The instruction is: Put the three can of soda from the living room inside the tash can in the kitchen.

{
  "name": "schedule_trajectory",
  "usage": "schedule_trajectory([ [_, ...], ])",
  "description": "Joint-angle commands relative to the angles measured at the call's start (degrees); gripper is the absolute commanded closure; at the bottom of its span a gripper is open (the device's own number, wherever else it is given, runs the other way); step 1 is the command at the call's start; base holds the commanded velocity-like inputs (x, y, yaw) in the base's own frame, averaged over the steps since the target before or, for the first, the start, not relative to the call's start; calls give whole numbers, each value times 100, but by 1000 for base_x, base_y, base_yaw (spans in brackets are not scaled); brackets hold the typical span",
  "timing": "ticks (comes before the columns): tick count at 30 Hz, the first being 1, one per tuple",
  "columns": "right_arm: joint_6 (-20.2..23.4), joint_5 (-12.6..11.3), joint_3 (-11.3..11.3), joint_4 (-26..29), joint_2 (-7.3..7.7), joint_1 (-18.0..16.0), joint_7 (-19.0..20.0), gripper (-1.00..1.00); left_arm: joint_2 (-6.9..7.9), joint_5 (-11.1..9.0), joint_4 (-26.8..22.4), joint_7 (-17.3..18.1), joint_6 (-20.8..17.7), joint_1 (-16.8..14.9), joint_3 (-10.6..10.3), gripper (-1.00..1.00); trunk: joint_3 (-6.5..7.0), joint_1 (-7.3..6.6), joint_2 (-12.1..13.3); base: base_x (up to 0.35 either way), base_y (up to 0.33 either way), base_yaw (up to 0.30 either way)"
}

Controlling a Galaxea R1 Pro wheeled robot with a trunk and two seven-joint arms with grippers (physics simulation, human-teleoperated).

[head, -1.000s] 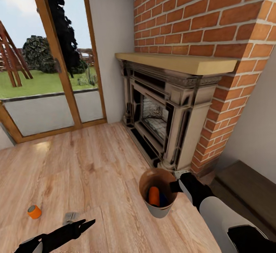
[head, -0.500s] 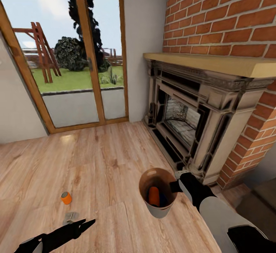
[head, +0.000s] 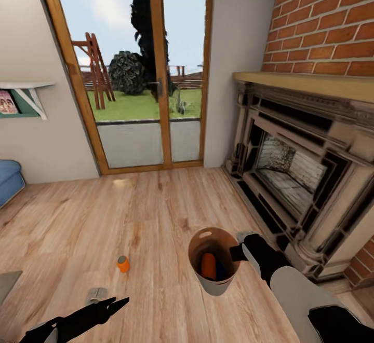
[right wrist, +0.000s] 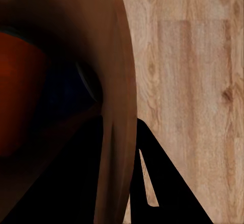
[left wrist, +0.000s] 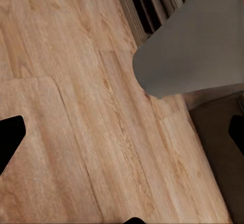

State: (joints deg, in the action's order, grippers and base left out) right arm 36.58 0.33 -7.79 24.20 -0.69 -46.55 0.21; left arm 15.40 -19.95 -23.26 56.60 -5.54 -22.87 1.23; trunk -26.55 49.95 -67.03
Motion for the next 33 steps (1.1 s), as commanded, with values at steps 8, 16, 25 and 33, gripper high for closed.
schedule_trajectory([
  [8,-2,-59,14,6,-7,-4,23,100,1,0,1,0,0,-6,-3,-100,1,0,-1,307,196,291],
  [16,-2,-59,14,5,-10,-4,23,100,2,0,0,0,0,-3,0,-100,1,0,-1,325,158,290],
  [25,-2,-59,14,6,-10,-4,23,100,-2,0,5,-8,2,-2,0,-100,1,0,-1,336,109,290],
  [33,-2,-59,14,6,-2,-4,23,100,-1,0,2,-9,2,-4,0,-100,1,0,-1,345,-51,114],
])
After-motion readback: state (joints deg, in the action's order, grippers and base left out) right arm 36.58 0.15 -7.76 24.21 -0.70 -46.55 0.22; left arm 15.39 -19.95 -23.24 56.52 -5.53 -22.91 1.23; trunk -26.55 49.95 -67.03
